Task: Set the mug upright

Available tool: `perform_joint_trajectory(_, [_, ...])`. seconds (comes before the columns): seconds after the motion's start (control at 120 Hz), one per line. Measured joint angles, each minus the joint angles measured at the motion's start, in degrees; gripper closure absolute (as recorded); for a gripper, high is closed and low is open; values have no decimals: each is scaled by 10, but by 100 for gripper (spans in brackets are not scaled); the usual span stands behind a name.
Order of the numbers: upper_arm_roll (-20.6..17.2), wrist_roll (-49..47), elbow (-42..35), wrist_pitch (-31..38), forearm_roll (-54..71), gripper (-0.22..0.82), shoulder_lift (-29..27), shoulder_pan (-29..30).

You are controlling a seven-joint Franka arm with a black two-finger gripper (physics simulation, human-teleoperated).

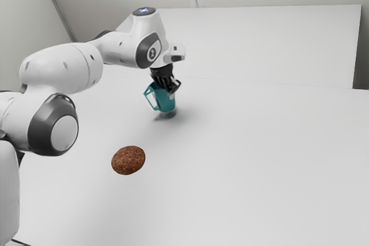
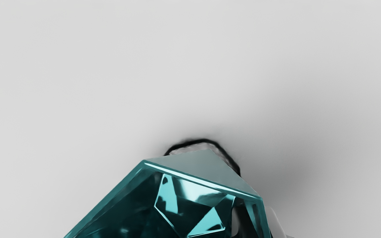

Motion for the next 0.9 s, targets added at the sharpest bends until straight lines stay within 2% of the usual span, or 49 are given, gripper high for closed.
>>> perform_joint_trajectory(0.3, [0,-82,-43,50,0,78,0,-1])
perform_joint_trajectory(0.458, [0,-110,-45,53,-5,42,-1,-2])
perform_joint_trajectory(0.567, [0,-125,-41,49,-6,25,-4,-2])
perform_joint_trajectory(0.775, [1,-147,55,-46,-3,10,-44,-1])
perform_joint_trajectory(0.9, [-4,-156,77,-124,-9,5,-108,1])
